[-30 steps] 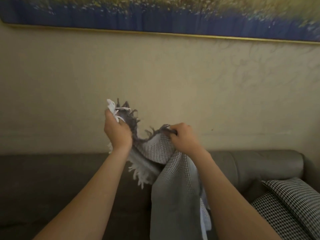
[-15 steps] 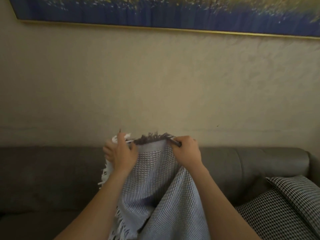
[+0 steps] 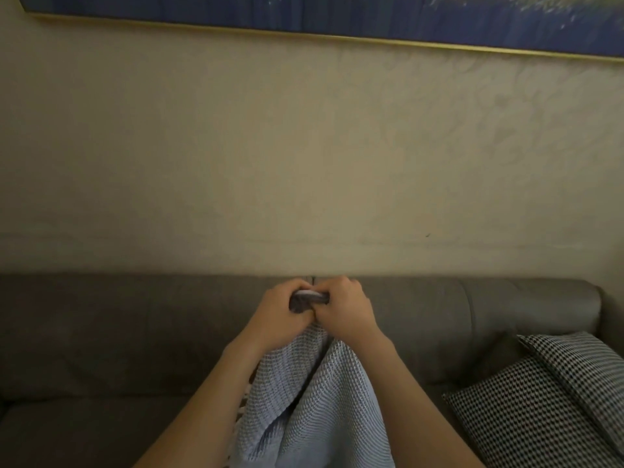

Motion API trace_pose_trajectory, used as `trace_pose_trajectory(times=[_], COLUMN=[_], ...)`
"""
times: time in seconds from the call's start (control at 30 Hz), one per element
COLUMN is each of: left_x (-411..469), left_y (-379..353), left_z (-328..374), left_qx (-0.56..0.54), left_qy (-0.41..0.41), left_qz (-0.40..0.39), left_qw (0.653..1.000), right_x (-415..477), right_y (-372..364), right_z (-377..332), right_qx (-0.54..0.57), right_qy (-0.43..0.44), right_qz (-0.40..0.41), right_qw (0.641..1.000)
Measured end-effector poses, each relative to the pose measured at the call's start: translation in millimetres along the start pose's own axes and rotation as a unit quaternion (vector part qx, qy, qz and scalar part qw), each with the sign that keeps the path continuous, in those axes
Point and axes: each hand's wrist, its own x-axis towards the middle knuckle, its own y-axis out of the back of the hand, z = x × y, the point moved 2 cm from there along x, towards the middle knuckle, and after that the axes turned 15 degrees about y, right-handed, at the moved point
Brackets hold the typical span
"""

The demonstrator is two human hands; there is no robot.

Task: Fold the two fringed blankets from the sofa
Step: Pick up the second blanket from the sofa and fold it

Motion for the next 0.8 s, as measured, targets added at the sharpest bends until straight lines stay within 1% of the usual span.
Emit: trace_pose_trajectory(times=[0.1, 0.2, 0.37, 0.4, 0.5, 0.57, 0.63, 0.7, 0.73, 0.8], left_x=[0.2, 0.4, 4.6, 7.3, 12.4, 13.1, 14.0, 14.8, 15.9, 16.4], left_y=[-5.3, -8.3, -0.7, 1.4, 7.6, 11.4, 15.1, 17.8, 19.4, 22.4], left_z=[-5.6, -5.9, -1.0, 0.0, 2.8, 4.8, 3.9, 2.7, 2.2, 2.7], left_qx=[0.001, 0.008, 0.029, 0.032, 0.034, 0.036, 0.037, 0.046, 0.051, 0.061], left_qy=[0.018, 0.017, -0.001, -0.008, -0.022, -0.032, -0.03, -0.032, -0.033, -0.037], left_qz=[-0.017, -0.019, -0.034, -0.035, -0.039, -0.048, -0.055, -0.056, -0.058, -0.067], left_qw=[1.0, 1.0, 0.999, 0.999, 0.998, 0.998, 0.997, 0.997, 0.997, 0.995], right_x=[-0.5, -1.8, -3.2, -3.1, -4.0, -7.7, -13.8, -20.8, -23.7, -29.5], right_y=[-0.1, 1.6, 1.5, 0.7, -0.8, 1.4, 3.8, 0.3, -3.3, -10.3], right_z=[1.1, 2.9, 13.4, 17.2, 25.9, 29.8, 32.4, 37.5, 41.1, 46.7], right_qx=[-0.019, -0.027, 0.01, 0.033, 0.151, 0.24, 0.331, 0.399, 0.412, 0.407], right_qy=[-0.009, -0.032, -0.057, -0.056, -0.051, -0.046, -0.048, -0.066, -0.075, -0.088], right_qz=[-0.002, 0.006, 0.059, 0.077, 0.108, 0.124, 0.131, 0.109, 0.092, 0.057], right_qw=[1.0, 0.999, 0.997, 0.995, 0.981, 0.962, 0.933, 0.908, 0.903, 0.907])
